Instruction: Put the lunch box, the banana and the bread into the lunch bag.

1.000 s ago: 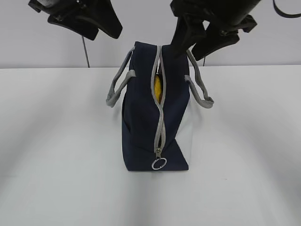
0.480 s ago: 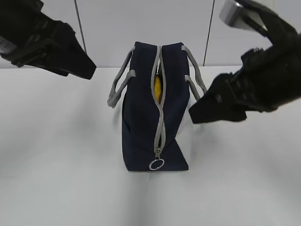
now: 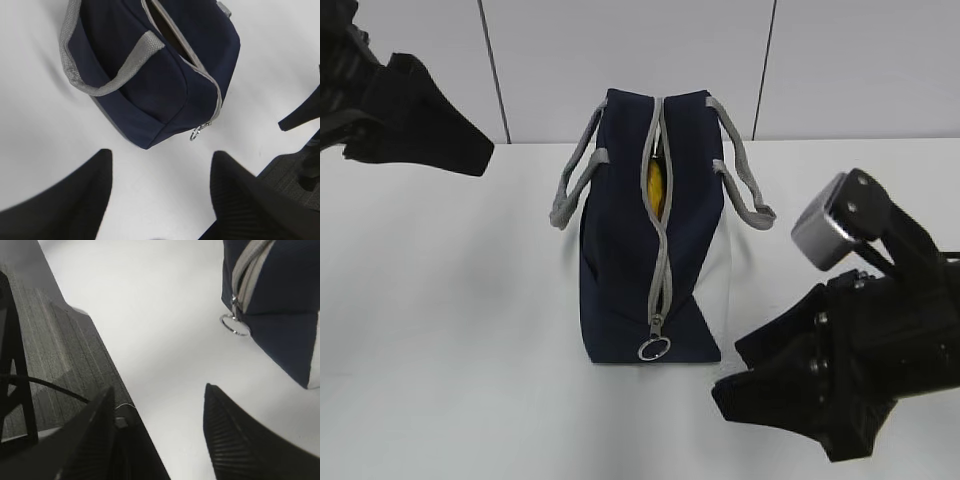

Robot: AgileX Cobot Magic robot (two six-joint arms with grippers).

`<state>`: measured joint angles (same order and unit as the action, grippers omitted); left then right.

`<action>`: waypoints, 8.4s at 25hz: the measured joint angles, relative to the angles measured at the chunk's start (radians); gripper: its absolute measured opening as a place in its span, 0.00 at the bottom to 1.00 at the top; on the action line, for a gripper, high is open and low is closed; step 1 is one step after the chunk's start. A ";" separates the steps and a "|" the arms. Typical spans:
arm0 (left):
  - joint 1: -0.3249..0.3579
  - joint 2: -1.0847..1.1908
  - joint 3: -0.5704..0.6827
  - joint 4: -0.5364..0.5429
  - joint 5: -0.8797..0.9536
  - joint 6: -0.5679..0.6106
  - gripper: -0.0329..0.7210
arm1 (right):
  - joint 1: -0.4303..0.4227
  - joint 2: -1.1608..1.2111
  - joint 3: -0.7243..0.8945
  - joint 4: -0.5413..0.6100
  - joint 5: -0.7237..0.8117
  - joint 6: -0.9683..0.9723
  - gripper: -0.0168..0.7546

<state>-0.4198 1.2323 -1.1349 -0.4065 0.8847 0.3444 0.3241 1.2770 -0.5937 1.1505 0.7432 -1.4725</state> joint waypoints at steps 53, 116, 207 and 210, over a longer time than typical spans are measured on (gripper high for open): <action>0.000 0.000 0.000 0.020 0.007 0.006 0.54 | 0.000 0.526 -0.060 0.659 -0.021 -1.018 0.56; 0.000 0.000 0.000 0.024 0.027 0.006 0.52 | 0.000 0.365 -0.063 0.315 -0.073 -0.551 0.00; -0.002 0.051 0.444 -0.623 -0.293 0.923 0.52 | 0.000 0.208 -0.192 0.090 -0.049 0.062 0.00; -0.002 0.103 0.448 -0.721 -0.301 1.048 0.53 | 0.000 0.208 -0.192 0.090 -0.051 0.062 0.00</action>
<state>-0.4216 1.3355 -0.6874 -1.1275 0.5835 1.3922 0.3241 1.4852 -0.7857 1.2410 0.6920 -1.4100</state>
